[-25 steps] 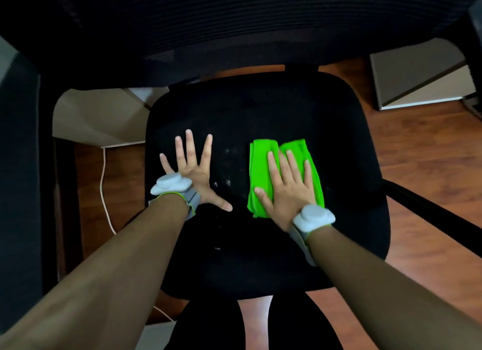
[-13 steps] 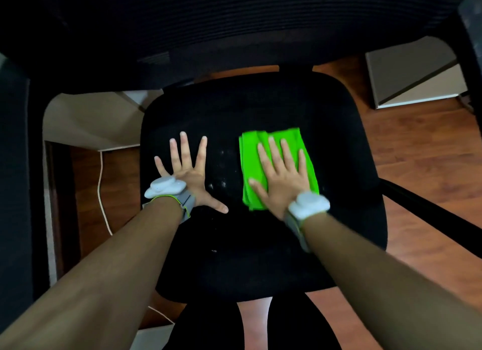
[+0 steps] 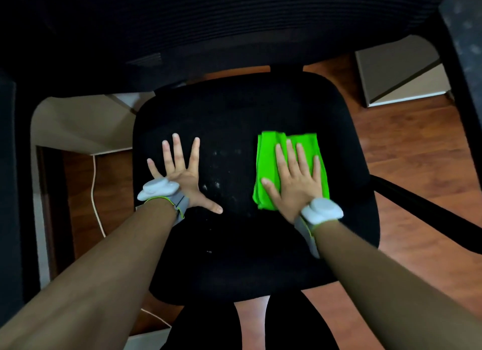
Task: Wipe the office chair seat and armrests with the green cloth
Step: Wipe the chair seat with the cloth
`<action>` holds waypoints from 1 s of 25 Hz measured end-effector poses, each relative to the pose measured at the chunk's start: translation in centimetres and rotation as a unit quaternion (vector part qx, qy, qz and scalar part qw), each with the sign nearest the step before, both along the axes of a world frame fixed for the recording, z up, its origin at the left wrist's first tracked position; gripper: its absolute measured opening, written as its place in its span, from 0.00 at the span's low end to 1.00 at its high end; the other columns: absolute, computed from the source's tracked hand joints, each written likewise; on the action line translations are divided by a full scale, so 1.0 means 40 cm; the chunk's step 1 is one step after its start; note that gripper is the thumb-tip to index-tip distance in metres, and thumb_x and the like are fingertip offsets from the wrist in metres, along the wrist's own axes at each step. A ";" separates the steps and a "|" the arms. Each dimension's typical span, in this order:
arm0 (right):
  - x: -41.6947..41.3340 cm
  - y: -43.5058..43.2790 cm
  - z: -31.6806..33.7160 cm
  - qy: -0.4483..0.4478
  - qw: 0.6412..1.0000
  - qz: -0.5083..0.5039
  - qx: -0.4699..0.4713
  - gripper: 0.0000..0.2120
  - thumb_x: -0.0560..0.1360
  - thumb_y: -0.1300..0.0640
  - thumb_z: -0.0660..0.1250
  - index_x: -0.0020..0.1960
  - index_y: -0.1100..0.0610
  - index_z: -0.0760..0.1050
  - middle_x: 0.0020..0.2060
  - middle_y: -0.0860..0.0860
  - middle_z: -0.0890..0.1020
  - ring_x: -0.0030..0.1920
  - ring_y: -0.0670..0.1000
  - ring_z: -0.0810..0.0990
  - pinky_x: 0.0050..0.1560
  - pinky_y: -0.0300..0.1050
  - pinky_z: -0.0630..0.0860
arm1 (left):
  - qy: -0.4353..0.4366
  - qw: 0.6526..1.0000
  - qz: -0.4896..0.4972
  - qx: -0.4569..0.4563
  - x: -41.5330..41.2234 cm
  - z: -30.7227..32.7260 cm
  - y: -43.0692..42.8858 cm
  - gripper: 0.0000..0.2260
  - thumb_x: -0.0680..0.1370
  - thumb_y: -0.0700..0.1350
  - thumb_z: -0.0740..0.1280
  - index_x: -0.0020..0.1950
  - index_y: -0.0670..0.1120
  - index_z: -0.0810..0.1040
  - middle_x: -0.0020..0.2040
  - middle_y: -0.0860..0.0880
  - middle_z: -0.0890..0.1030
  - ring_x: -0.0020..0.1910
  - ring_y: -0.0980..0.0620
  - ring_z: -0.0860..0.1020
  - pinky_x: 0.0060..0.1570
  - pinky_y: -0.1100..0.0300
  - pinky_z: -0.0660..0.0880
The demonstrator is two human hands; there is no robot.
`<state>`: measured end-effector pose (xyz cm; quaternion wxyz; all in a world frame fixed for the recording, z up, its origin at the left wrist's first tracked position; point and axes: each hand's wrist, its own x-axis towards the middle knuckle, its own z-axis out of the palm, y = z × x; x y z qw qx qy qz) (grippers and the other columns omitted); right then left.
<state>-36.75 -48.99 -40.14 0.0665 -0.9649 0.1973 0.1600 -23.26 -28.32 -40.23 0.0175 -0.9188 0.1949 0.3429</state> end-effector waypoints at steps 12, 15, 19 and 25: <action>0.077 -0.060 -0.003 -0.013 1.000 -0.011 0.020 0.36 0.75 0.35 0.47 0.76 0.49 0.40 0.77 0.49 0.48 0.77 0.53 0.43 0.73 0.59 0.39 | -0.016 1.000 -0.004 0.002 0.000 -0.004 0.001 0.75 0.32 0.80 0.60 0.69 0.59 0.23 0.69 0.47 0.19 0.67 0.47 0.19 0.60 0.33 0.29; 0.028 -0.052 -0.004 -0.015 1.000 -0.004 0.000 0.36 0.75 0.34 0.45 0.76 0.49 0.38 0.77 0.50 0.47 0.77 0.53 0.44 0.74 0.60 0.41 | -0.024 1.000 -0.007 -0.001 -0.004 -0.006 0.001 0.75 0.32 0.81 0.59 0.70 0.59 0.23 0.69 0.48 0.19 0.68 0.46 0.20 0.61 0.32 0.31; -0.178 0.023 0.024 0.003 1.000 0.011 -0.007 0.36 0.74 0.34 0.45 0.76 0.49 0.41 0.76 0.50 0.48 0.76 0.55 0.52 0.73 0.61 0.48 | -0.012 1.000 -0.001 -0.004 -0.002 -0.002 0.001 0.75 0.31 0.80 0.59 0.68 0.60 0.22 0.67 0.48 0.17 0.65 0.47 0.17 0.60 0.33 0.29; 0.129 -0.101 -0.023 -0.003 0.998 -0.061 0.005 0.36 0.74 0.34 0.44 0.75 0.48 0.37 0.77 0.50 0.42 0.77 0.56 0.41 0.73 0.62 0.40 | -0.024 1.000 -0.003 -0.020 -0.006 -0.013 0.007 0.75 0.33 0.79 0.61 0.69 0.60 0.23 0.70 0.47 0.20 0.67 0.46 0.20 0.60 0.33 0.28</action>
